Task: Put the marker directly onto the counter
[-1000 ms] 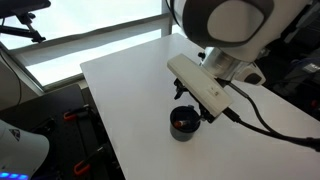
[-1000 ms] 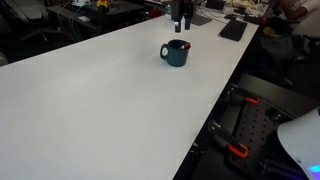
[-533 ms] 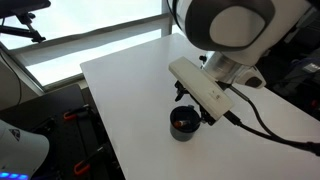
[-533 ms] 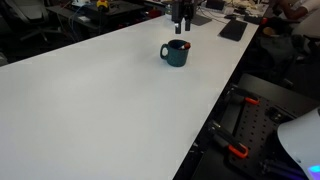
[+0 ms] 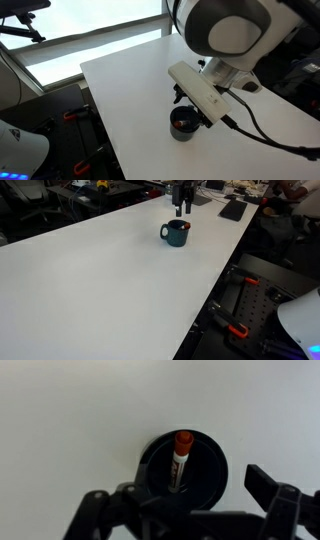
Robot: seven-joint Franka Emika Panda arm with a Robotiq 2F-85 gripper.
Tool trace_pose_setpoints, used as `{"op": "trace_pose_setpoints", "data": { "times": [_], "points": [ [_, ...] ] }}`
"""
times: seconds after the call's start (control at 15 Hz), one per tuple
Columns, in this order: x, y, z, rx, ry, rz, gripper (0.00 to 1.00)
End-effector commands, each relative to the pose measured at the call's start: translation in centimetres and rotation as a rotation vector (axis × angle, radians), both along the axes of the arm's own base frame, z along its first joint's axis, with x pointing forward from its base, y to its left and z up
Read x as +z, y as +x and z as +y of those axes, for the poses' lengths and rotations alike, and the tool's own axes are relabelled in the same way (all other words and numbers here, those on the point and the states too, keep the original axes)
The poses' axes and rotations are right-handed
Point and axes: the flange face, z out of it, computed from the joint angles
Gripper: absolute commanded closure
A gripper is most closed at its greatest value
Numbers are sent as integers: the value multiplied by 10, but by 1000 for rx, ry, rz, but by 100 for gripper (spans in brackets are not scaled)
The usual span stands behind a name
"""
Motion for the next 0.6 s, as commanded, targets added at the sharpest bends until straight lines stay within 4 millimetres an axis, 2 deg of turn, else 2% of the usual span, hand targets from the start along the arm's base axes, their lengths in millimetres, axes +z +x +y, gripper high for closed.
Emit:
{"op": "trace_pose_setpoints", "data": {
  "times": [0.0, 0.2, 0.33, 0.53],
  "points": [
    [-5, 3, 3, 1, 10, 11, 0],
    [-11, 3, 5, 4, 17, 21, 10],
    [-14, 3, 6, 5, 23, 27, 6],
    [-19, 2, 5, 3, 31, 35, 13]
  ]
}}
